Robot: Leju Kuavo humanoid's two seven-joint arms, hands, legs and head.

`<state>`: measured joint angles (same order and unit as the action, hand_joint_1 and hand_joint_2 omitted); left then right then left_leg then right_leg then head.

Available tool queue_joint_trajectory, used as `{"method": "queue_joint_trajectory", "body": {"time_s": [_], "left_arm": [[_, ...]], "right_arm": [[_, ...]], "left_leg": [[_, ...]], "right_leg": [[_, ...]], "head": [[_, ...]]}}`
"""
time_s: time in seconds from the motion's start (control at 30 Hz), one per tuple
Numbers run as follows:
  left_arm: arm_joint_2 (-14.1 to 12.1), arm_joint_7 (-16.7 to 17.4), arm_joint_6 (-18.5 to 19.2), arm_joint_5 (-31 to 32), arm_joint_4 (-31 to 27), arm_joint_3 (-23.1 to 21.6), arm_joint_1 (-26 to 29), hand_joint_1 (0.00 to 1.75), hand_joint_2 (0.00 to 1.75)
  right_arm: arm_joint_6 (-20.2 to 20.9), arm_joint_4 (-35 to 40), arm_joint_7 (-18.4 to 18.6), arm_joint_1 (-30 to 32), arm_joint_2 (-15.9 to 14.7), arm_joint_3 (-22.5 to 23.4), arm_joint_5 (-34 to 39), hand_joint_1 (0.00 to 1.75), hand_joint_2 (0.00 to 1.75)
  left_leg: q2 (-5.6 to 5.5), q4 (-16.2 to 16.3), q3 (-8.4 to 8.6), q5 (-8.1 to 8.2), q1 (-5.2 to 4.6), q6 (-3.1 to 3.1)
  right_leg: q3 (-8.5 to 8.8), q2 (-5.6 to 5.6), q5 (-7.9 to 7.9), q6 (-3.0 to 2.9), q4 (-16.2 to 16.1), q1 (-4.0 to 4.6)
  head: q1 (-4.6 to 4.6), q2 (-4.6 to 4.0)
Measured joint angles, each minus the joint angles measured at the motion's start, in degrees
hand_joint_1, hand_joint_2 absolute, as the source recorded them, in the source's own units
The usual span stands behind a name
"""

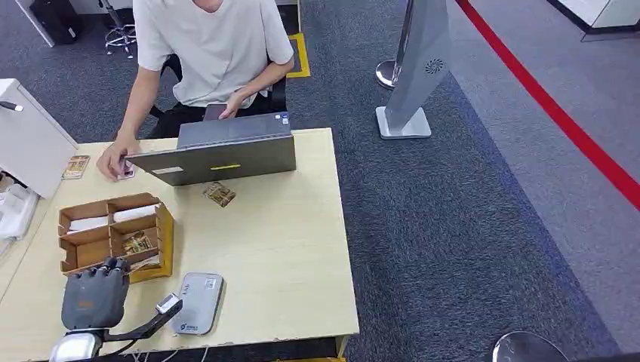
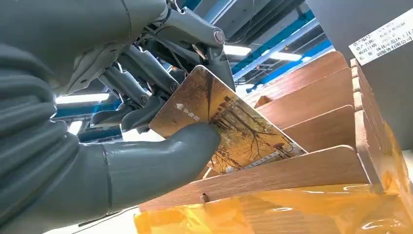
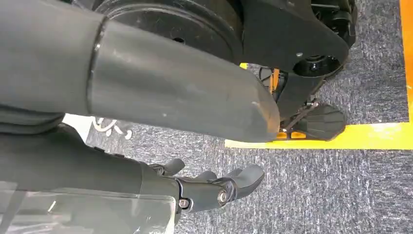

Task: Pass the card to the sensor for recognition and then transmit it.

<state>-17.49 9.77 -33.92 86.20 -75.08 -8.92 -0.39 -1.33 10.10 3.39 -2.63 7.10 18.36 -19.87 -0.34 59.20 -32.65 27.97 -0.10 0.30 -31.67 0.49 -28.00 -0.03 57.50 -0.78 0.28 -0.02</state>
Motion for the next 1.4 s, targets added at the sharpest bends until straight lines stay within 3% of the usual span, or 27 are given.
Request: {"method": "queue_joint_trajectory", "body": {"time_s": [0.13, 0.33, 0.5, 0.6, 0.7, 0.8, 1.07, 1.2, 1.4], "left_arm": [[0.09, -0.20, -0.61, 0.00, 0.20, 0.33, -0.04, 1.75, 1.75], [-0.39, 2.08, -1.42, 0.00, 0.24, 0.33, -1.32, 1.75, 1.75], [-0.57, 1.07, -0.37, 0.00, -0.26, 0.20, -4.71, 1.75, 1.75], [-0.68, 0.59, 2.04, -0.02, -1.12, -0.44, -9.51, 1.75, 1.75], [-0.63, -3.33, 6.32, -0.20, 0.51, -0.70, -20.10, 1.75, 1.75], [-0.59, -5.05, 6.99, -0.24, 2.03, -0.70, -26.39, 1.75, 1.75], [-0.57, -4.79, 6.82, -0.17, 4.06, -0.70, -31.26, 1.75, 1.75], [-1.44, -1.05, 3.68, -0.02, 8.08, -1.88, -35.62, 1.75, 1.75], [-2.45, -0.85, 2.36, -0.02, 13.14, -3.39, -40.34, 1.75, 1.75]], "right_arm": [[0.00, 0.00, 0.00, 0.00, 0.00, 0.02, -0.07, 0.00, 0.00], [0.00, 0.00, -0.43, -0.07, 0.00, 0.07, -0.92, 0.00, 0.00], [0.26, 0.00, -1.09, -0.23, 0.20, 0.09, -1.05, 0.00, 0.00], [0.72, 0.00, -1.38, -0.40, 0.39, 0.04, -0.41, 0.00, 0.00], [1.18, 0.00, -1.33, -0.85, 0.63, -0.02, 0.07, 0.00, 0.00], [1.36, 0.00, -1.16, -1.10, 0.90, -0.02, 0.00, 0.00, 0.00], [1.79, 0.00, -0.96, -1.06, 1.25, -0.02, -0.91, 0.00, 0.00], [1.97, 0.00, -0.28, -1.20, 1.38, -0.18, -2.36, 0.00, 0.00], [2.05, 0.00, -0.02, -1.44, 1.44, -0.57, -2.95, 0.00, 0.00]], "left_leg": [[0.00, 0.00, 0.01, 0.00, 0.00, 0.00], [-0.01, 0.00, 0.01, -0.01, 0.00, 0.00], [-0.01, 0.02, 0.02, -0.03, 0.00, -0.01], [-0.04, 0.06, -0.04, -0.15, 0.02, -0.04], [-0.37, 0.05, -0.47, -0.47, 0.06, -0.01], [-0.16, 0.05, -0.41, -0.49, 0.07, -0.01], [-0.04, 0.06, -0.48, -0.49, 0.06, -0.01], [-0.04, 0.06, -0.51, -0.51, 0.06, -0.03], [-0.03, 0.05, -0.50, -0.52, 0.06, -0.04]], "right_leg": [[0.00, 0.00, 0.00, 0.00, 0.00, 0.00], [-0.01, 0.00, 0.00, 0.00, 0.00, 0.00], [-0.02, 0.00, 0.05, 0.01, 0.00, 0.00], [-0.25, -0.01, 0.17, -0.03, 0.00, 0.01], [-0.36, -0.31, 0.45, -0.02, 0.01, 0.03], [-0.40, -0.06, 0.51, -0.02, 0.03, 0.02], [-0.54, 0.03, 0.52, -0.02, 0.02, 0.02], [-0.57, 0.03, 0.53, -0.02, 0.03, 0.02], [-0.56, 0.03, 0.54, -0.03, 0.04, 0.02]], "head": [[0.00, 0.00], [0.00, 0.02], [0.00, 0.00], [0.00, 0.00], [0.04, 0.00], [0.00, 0.00], [0.02, 0.00], [0.00, 0.00], [0.00, 0.00]]}}
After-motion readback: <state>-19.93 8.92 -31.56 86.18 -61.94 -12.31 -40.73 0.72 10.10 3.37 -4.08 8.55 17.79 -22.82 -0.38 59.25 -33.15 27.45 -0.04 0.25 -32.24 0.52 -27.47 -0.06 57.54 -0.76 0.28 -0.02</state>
